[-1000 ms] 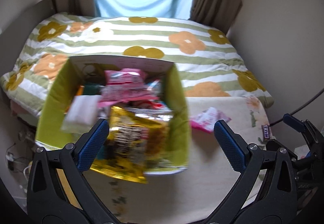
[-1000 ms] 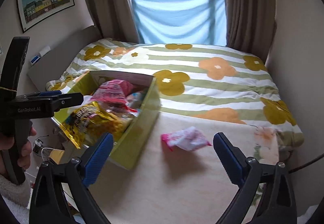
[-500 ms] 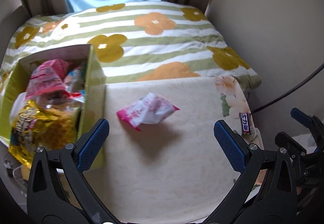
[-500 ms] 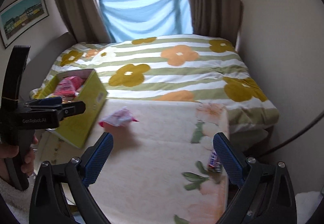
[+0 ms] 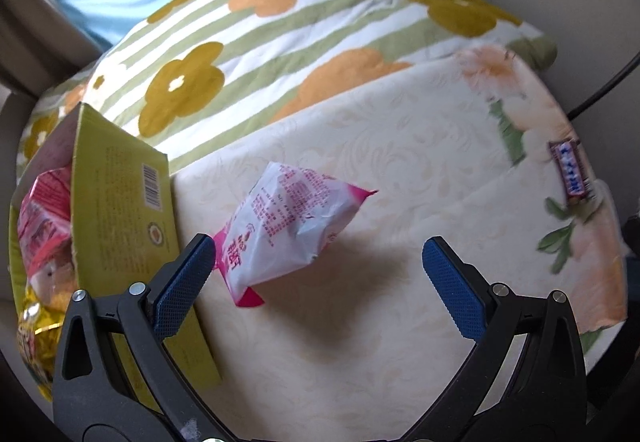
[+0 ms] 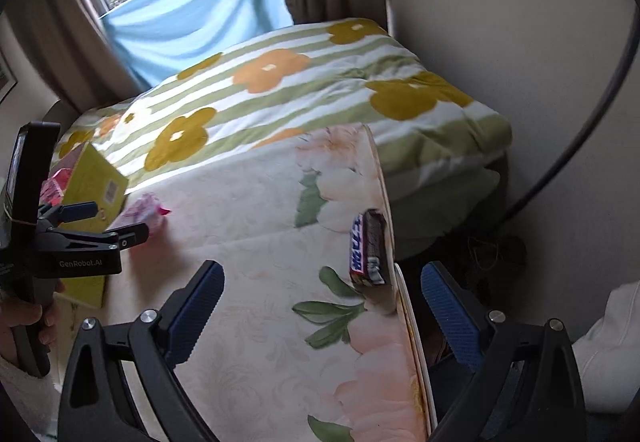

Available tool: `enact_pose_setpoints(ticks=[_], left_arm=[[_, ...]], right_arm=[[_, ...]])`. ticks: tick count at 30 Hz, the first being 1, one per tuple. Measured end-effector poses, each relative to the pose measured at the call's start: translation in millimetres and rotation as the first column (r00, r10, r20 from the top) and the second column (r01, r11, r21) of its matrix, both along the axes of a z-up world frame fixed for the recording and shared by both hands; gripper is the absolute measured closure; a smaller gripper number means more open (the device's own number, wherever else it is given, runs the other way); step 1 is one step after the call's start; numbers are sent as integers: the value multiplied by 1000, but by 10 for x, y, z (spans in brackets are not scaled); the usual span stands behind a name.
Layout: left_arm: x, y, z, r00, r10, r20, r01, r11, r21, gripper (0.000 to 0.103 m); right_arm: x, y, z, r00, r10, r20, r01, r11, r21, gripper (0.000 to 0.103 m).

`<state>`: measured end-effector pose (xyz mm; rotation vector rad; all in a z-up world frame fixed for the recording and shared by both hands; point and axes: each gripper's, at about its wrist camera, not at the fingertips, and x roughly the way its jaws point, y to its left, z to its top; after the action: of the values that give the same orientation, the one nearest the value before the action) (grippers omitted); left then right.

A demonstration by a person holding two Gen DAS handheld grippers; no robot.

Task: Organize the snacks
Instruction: 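Grasp the pink-and-white pack with the left gripper while the right grasps the chocolate bar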

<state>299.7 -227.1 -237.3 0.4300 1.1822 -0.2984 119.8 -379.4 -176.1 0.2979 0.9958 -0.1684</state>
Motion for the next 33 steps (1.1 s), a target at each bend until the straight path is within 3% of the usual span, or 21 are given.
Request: enact_pose_setpoints(ticks=[11, 20, 22, 27, 33], left_arm=[[197, -13, -520, 988, -135, -71, 143, 981, 133, 2], [391, 27, -579, 984, -163, -75, 173, 972, 158, 27], [410, 42, -560, 985, -160, -61, 168, 970, 173, 44], [420, 51, -568, 984, -170, -55, 177, 966, 188, 51], [441, 74, -551, 984, -171, -45, 176, 967, 187, 57]], right_arm=[[110, 119, -421, 993, -121, -11, 117, 976, -182, 11], [310, 208, -573, 993, -116, -19, 108, 964, -245, 11], [342, 202, -585, 993, -118, -17, 110, 962, -250, 11], [424, 239, -638, 994, -101, -28, 91, 964, -250, 25], [472, 236, -728, 994, -99, -47, 86, 972, -219, 26]])
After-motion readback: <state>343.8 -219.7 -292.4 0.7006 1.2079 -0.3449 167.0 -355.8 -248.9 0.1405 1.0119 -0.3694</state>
